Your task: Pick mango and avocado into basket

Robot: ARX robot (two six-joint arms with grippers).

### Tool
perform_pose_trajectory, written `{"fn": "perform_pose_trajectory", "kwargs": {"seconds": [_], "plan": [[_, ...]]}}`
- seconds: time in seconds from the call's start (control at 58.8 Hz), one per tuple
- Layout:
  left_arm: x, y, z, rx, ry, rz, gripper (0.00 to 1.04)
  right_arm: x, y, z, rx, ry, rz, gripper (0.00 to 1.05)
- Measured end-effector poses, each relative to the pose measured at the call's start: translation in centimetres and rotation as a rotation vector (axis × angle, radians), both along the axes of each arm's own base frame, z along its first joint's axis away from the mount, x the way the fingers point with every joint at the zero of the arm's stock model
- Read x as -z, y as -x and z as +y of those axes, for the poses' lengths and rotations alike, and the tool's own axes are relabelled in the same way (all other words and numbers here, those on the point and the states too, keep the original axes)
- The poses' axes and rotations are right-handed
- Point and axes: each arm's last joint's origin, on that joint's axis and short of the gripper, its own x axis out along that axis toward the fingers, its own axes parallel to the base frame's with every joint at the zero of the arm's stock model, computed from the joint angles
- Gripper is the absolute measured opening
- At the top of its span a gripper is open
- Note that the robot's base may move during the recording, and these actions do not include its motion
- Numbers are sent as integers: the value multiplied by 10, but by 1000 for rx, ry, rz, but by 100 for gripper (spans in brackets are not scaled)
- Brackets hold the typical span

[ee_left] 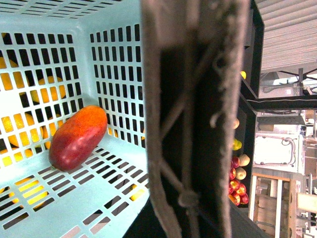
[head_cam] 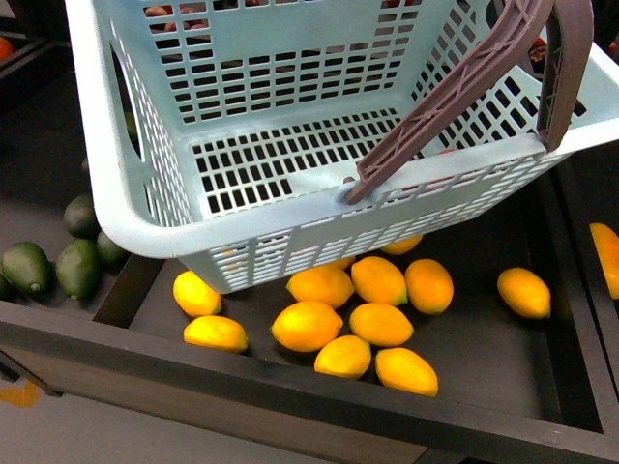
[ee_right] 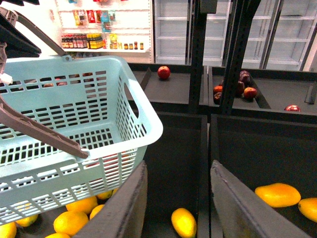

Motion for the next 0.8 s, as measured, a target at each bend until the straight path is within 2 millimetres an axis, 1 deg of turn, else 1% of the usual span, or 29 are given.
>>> {"fn": "perform_pose_trajectory", "kwargs": {"seconds": [0.085,0.153,0.17,0.238,0.272,0.34,0.544,0.663,0.799], "plan": [[0,0,0,0,0,0,6,0,0,0,0,0,0,66],[0,0,0,0,0,0,6,0,0,0,0,0,0,77],[0,0,0,0,0,0,6,0,0,0,0,0,0,86],[0,0,0,-1,0,0,6,0,0,0,0,0,0,98],[0,0,0,-1,0,0,6,0,0,0,0,0,0,99],[0,0,0,0,0,0,6,0,0,0,0,0,0,96],[0,0,0,0,1,1,6,0,0,0,3,0,-1,97],[0,4,-7,24,3,1,6,0,0,0,4,0,0,97],[0,4,-7,33,19,13,6,0,0,0,2,0,0,97]]}}
